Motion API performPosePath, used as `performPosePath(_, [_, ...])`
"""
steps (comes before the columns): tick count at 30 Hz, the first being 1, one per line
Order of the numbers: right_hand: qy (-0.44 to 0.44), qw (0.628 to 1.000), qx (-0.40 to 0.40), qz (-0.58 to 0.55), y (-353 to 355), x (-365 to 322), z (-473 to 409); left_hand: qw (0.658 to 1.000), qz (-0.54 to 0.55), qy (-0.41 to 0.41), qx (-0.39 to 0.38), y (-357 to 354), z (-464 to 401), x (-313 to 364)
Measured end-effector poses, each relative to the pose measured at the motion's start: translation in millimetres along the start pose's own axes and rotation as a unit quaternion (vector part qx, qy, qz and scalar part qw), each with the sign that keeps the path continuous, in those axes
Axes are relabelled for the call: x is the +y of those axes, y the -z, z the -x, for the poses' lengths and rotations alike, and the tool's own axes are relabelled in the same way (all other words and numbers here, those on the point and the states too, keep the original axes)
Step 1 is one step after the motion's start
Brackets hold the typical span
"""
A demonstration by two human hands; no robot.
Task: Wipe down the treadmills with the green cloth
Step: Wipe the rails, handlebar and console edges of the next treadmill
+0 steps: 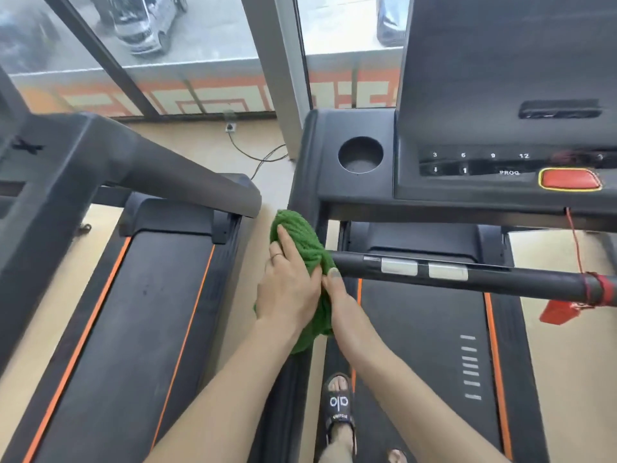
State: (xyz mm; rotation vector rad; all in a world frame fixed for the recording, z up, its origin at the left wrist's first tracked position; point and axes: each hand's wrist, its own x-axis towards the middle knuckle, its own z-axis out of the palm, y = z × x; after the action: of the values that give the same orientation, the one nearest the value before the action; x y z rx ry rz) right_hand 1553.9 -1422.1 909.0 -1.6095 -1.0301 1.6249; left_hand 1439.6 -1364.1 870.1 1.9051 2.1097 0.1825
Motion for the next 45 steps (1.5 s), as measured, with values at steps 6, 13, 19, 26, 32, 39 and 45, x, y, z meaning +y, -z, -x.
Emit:
performPosePath(6, [0.273,0.801,0.171,0.505,65.3,-10.1,-59.0,0.995,0.096,-0.008,-0.012,5.7,-60.5,7.5])
performPosePath(13, [0.157,0.697,0.030,0.699,71.3,-6.5,-92.8,0.970,0.210,0.116,-0.047,16.1,-114.5,26.0])
performPosePath(19, [0.095,0.735,0.036,0.671,72.7,-7.3,-99.3,0.998,-0.013,0.040,-0.050,2.9,1.9,3.8])
performPosePath(26, [0.065,0.764,0.073,0.638,69.3,-3.9,-103.3,0.994,0.033,0.101,-0.022,12.1,-75.2,28.4])
performPosePath(32, [0.082,0.753,0.053,0.651,72.7,-7.4,-102.3,0.982,0.159,0.101,-0.013,15.0,-129.1,40.7])
performPosePath(39, [0.087,0.778,0.073,0.617,70.5,-6.9,-102.8,0.995,-0.099,0.031,0.015,-15.6,2.3,5.0])
performPosePath(45, [0.128,0.745,0.051,0.653,73.8,-1.2,-103.1,0.993,-0.088,0.073,0.018,-2.6,-46.9,32.1])
